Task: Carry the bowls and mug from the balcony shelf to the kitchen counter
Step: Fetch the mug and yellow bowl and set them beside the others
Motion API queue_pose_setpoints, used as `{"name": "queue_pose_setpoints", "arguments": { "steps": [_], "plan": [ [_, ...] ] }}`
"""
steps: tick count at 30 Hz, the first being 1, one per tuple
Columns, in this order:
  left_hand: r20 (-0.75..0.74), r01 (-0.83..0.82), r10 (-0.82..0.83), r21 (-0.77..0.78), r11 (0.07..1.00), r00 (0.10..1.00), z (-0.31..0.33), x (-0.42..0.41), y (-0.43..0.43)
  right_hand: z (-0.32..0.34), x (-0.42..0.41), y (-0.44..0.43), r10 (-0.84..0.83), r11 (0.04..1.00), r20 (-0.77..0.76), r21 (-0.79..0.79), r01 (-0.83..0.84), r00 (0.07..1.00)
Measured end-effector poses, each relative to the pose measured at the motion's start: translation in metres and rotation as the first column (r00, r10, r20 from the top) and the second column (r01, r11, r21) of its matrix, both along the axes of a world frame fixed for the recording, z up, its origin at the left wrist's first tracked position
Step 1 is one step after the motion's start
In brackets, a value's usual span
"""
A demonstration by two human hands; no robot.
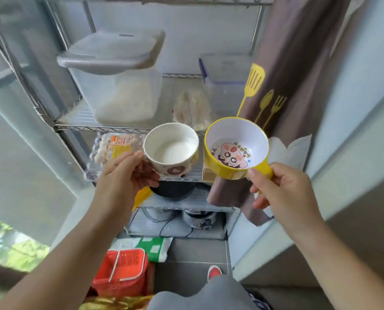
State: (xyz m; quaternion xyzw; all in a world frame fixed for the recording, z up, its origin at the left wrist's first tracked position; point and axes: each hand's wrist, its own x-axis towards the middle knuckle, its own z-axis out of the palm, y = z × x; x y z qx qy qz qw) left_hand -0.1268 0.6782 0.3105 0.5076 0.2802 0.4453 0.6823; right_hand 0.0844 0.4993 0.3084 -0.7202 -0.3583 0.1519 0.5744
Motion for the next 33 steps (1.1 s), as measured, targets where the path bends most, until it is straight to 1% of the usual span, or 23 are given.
{"name": "queue_pose_setpoints", "arguments": {
  "steps": [3, 6, 9, 14, 17, 20, 25, 28, 33],
  "plan": [
    [-0.044, 0.055, -0.056, -0.018, 0.998, 0.997, -0.026, 0.007, -0.016, -0.022, -0.003, -0.029, -0.048, 0.999, -0.057, -0.009, 0.047, 0.997],
    [-0.091, 0.136, -0.138, -0.033, 0.99, 0.986, -0.045, 0.014, -0.031, -0.04, -0.008, -0.061, -0.12, 0.993, -0.085, -0.031, 0.117, 0.989],
    [-0.147, 0.226, -0.226, -0.017, 0.974, 0.963, -0.062, 0.023, -0.046, -0.052, -0.016, -0.097, -0.185, 0.982, -0.09, -0.054, 0.181, 0.979],
    [-0.202, 0.421, -0.418, -0.034, 0.907, 0.886, -0.073, 0.053, -0.08, -0.066, -0.029, -0.162, -0.332, 0.943, -0.179, -0.063, 0.326, 0.926],
    [-0.231, 0.541, -0.538, -0.058, 0.839, 0.811, -0.078, 0.075, -0.108, -0.074, -0.037, -0.201, -0.433, 0.901, -0.174, -0.114, 0.419, 0.884],
    [-0.248, 0.644, -0.643, -0.091, 0.76, 0.724, -0.088, 0.098, -0.138, -0.084, -0.043, -0.236, -0.543, 0.839, -0.182, -0.16, 0.52, 0.82],
    [-0.233, 0.776, -0.784, -0.148, 0.613, 0.575, -0.099, 0.143, -0.192, -0.099, -0.046, -0.296, -0.693, 0.72, -0.18, -0.221, 0.658, 0.698],
    [-0.273, 0.821, -0.826, -0.167, 0.545, 0.493, -0.105, 0.173, -0.231, -0.104, -0.046, -0.336, -0.774, 0.633, -0.207, -0.243, 0.735, 0.598],
    [-0.347, 0.884, -0.864, -0.163, 0.438, 0.364, -0.111, 0.227, -0.306, -0.112, -0.035, -0.411, -0.876, 0.482, -0.186, -0.305, 0.821, 0.445]
  ]
}}
